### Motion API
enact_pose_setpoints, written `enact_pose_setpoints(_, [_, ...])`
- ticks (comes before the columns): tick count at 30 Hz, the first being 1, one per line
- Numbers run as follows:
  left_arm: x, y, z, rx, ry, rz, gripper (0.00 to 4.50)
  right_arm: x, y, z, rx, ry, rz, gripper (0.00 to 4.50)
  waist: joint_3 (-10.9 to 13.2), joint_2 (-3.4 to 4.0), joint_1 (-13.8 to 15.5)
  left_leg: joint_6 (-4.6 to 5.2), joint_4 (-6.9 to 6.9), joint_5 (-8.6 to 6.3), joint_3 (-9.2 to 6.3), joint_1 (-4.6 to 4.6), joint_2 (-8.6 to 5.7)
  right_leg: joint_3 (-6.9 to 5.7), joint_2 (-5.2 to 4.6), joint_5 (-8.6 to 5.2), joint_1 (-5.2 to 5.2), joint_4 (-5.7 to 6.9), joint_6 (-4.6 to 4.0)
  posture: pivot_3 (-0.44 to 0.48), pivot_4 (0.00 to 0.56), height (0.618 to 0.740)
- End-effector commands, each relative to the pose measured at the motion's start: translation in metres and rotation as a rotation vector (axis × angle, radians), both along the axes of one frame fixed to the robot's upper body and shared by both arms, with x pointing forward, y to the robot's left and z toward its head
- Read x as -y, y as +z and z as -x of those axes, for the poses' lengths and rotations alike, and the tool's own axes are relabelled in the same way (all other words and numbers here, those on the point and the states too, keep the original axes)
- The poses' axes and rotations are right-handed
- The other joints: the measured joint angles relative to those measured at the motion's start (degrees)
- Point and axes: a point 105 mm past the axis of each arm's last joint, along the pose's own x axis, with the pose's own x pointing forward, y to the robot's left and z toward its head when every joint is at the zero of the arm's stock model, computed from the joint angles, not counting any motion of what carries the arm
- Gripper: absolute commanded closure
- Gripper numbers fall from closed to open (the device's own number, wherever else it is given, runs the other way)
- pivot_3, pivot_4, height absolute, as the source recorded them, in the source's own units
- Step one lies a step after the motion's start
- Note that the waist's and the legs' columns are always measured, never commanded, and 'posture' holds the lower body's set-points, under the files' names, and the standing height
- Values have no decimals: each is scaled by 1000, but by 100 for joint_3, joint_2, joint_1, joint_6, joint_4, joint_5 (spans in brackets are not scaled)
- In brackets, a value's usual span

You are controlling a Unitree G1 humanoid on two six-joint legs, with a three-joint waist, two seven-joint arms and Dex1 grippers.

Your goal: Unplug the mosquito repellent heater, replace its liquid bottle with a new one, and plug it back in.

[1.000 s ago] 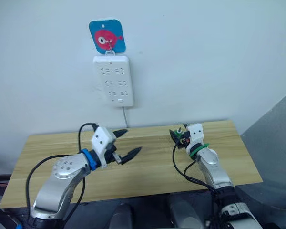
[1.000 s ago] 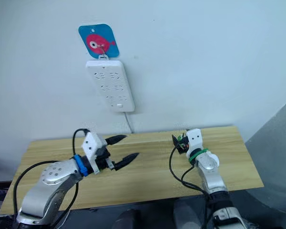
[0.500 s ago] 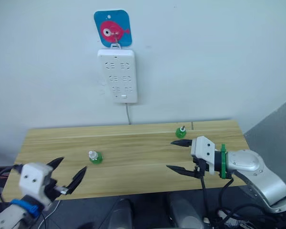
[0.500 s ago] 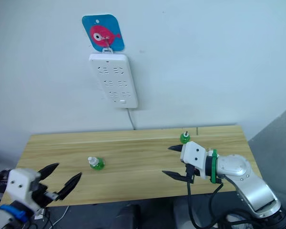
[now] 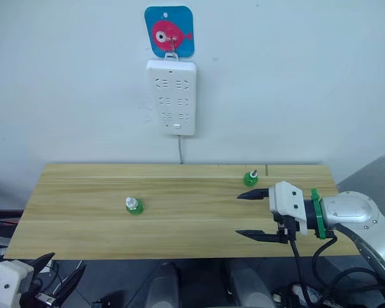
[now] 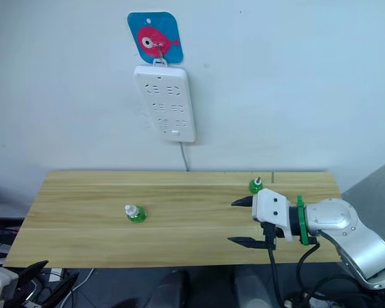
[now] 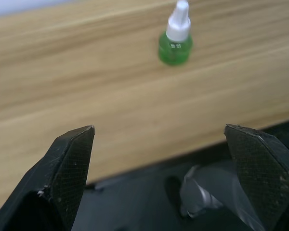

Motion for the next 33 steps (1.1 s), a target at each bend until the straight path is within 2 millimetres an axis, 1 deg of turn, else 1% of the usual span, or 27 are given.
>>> enact_pose_setpoints(1, [8,1,-15,-15,-17,29,0,-3,11,5,43,24,-1,555,3,2,4,0,0,0,1,0,0,1,0,0,0,0,0,-31,237,740])
enact_pose_setpoints(3, [15,-1,-26,-21,-44,56,0,-4,12,5,38,16,-8,555,4,2,-8,-1,0,0,8,-1,0,3,0,4,1,0,8,-39,242,740])
enact_pose_setpoints(6, [25,-8,-43,-27,-89,45,0,-6,14,4,38,7,-11,555,17,5,-14,-1,0,0,9,-1,-1,1,1,24,0,0,42,-56,247,740])
enact_pose_setpoints(9, [24,-20,-61,-56,-76,-6,0,-11,18,4,32,-4,-26,555,23,9,-16,-1,0,0,8,0,-1,0,1,27,1,0,47,-67,253,740])
enact_pose_setpoints(13, [25,-26,-82,-40,-84,10,0,-15,21,6,22,-6,-30,555,36,15,-18,-1,-3,-1,6,-1,-2,-8,1,29,-1,1,48,-79,274,740])
enact_pose_setpoints(18, [32,-43,-108,-51,-128,11,0,-21,24,13,0,14,-29,555,137,34,-27,-1,-8,-1,6,-2,-1,-7,1,31,-4,2,51,-99,304,740])
enact_pose_setpoints(21, [37,-52,-123,-61,-168,11,0,-21,24,18,-22,22,-17,555,220,38,-29,-2,-6,0,5,-5,-2,-9,1,32,-7,5,53,-106,325,740])
enact_pose_setpoints(24, [34,-57,-134,-58,-168,5,0,-20,24,22,-38,27,-5,555,289,37,-32,-2,-8,-1,6,-12,1,-9,1,35,-15,4,58,-122,339,740])
enact_pose_setpoints(26, [37,-61,-140,-62,-188,6,0,-19,24,25,-48,28,3,555,308,40,-32,-1,-5,0,4,-48,1,-12,0,41,-54,11,61,-133,350,740])
enact_pose_setpoints(28, [40,-64,-144,-60,-204,9,0,-18,25,27,-54,27,8,555,328,45,-35,-1,2,0,-9,-69,3,-24,-3,58,-65,10,37,-144,358,740])
enact_pose_setpoints(33, [48,-67,-148,-38,-235,7,0,-18,27,30,-65,23,15,555,352,69,-75,-1,3,0,-19,-76,5,-28,-10,60,-66,10,39,-152,359,740])
